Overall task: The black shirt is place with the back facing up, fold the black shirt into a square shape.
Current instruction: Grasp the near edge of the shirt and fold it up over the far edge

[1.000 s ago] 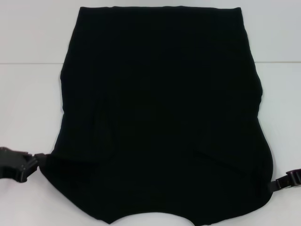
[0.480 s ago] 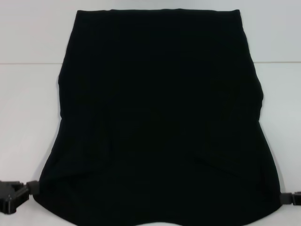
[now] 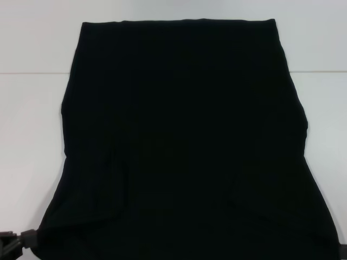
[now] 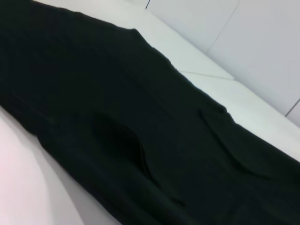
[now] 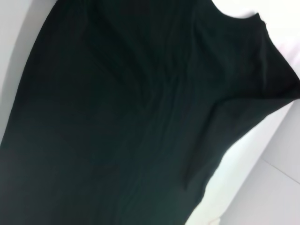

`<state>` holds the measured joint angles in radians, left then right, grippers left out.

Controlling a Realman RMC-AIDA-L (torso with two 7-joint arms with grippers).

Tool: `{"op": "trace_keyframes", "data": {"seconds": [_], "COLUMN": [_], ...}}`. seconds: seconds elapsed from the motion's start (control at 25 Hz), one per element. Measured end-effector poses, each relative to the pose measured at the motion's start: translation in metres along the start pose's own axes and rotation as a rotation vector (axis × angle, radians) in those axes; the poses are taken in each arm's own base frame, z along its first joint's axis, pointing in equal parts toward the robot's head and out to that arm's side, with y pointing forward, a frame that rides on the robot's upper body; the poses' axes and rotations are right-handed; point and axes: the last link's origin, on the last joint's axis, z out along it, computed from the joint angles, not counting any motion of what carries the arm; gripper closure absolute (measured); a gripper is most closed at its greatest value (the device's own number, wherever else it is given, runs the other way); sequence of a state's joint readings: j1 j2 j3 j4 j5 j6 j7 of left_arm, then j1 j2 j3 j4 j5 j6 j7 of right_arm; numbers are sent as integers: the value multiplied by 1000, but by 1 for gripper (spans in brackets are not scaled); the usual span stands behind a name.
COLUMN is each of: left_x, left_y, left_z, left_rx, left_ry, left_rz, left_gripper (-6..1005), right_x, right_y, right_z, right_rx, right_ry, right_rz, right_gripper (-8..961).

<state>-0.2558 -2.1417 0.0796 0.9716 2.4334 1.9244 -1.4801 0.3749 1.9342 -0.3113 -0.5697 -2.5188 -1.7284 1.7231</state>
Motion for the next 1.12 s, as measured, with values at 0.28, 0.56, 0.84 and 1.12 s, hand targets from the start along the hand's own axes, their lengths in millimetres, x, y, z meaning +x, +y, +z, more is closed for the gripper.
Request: {"op": "trace_keyframes", "data": {"seconds": [0.28,0.56,0.84,1.12], "left_x": [24,94,163,203], "left_y": [-8,-36,-68,-83], "left_z": [18,65,123,162], "left_rx": [-28,-20,154,362], "left_ry": [54,173,219,255], "left_rz": [11,20,0,1], "left_gripper": [999,999,999,998], "right_x": [-26,-92,-156,-216], "right_y": [0,1,-4,-9], "right_z": [3,20,49,72], "right_rx": [4,44,166,356], "right_ry": [-55,-158,-244,-350], "right_rz": [-43,-139,-179,-188], "right_gripper": [906,903,901,899]}}
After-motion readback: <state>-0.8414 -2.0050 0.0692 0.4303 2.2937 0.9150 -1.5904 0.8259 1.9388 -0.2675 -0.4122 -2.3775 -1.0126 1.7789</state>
